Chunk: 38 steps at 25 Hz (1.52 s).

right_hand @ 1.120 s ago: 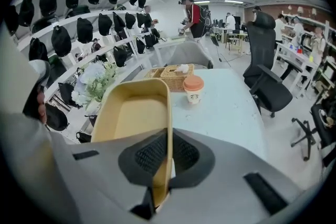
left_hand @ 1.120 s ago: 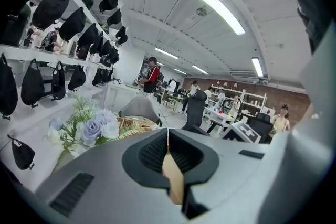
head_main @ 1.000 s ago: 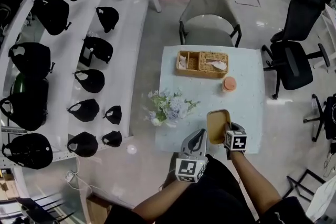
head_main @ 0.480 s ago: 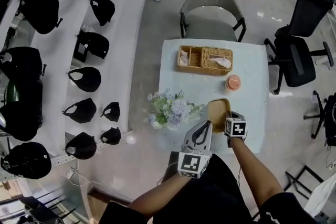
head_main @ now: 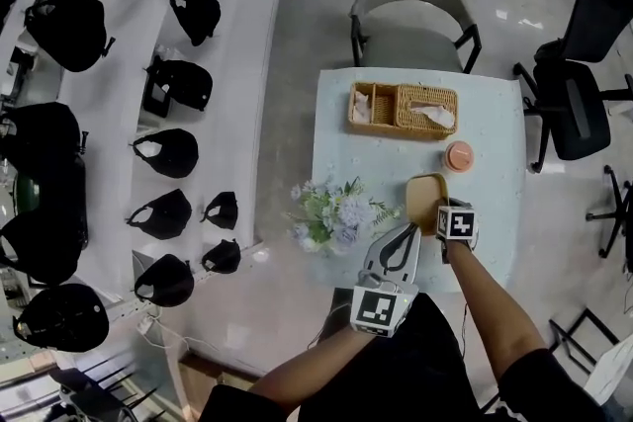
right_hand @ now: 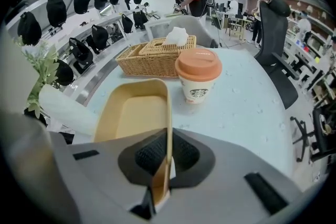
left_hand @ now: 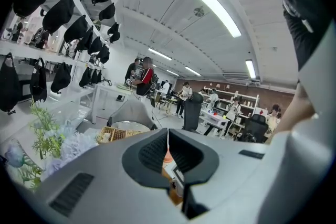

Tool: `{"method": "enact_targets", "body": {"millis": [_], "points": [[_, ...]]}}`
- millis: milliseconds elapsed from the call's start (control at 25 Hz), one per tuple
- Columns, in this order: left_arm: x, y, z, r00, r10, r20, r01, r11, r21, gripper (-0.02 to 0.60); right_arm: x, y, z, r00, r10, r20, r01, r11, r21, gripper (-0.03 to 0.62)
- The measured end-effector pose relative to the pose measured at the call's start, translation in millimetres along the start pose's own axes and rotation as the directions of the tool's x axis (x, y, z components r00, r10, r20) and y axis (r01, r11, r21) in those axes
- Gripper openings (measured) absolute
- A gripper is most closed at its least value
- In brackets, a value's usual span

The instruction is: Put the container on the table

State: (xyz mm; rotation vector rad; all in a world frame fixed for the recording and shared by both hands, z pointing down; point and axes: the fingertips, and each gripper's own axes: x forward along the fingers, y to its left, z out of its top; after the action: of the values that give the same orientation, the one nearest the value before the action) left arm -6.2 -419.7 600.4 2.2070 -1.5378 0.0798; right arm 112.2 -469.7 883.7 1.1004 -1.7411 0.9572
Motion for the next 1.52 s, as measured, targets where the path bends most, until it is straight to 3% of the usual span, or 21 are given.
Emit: {"method": "enact_targets", "body": {"millis": [280,520,800,960,1520], "points": [[3.8,5.3,-1.0,1.000,-0.006,-0.014,0.006,1.000,-0.022,0.011,29.9,-14.3,9.1,1.000,-0.021,-0.023,0.022,0.999,0.030,0.012],[6.1,5.3,0.4,0.999,-0.032,0.014,0.031,0.999,0.042,0.011,47.1,-21.3,15.8,0.999,-0.034,-0.026,0.034,0.999,0.000,0.023],[4.3,7.7,-2.0,0.999,-0.038,0.012,0.038,0.999,0.031,0.011,52.9,-29.9,17.5,0.997,-0.072,-0.013,0.072,0.997,0.012,0.021],[3.7,8.3,-5.8,0.999,-0.045,0.007,0.045,0.998,0.038,0.011,50.4,-31.1,19.8,0.996,-0.087,0.010,0.087,0.996,0.010,0.061],[-3.5,-5.8,0.6,1.000,-0.029,0.007,0.029,1.000,-0.006,0.011,6.4,-23.1,24.0,0.997,-0.018,0.072,0.020,0.999,-0.025,0.078]]}}
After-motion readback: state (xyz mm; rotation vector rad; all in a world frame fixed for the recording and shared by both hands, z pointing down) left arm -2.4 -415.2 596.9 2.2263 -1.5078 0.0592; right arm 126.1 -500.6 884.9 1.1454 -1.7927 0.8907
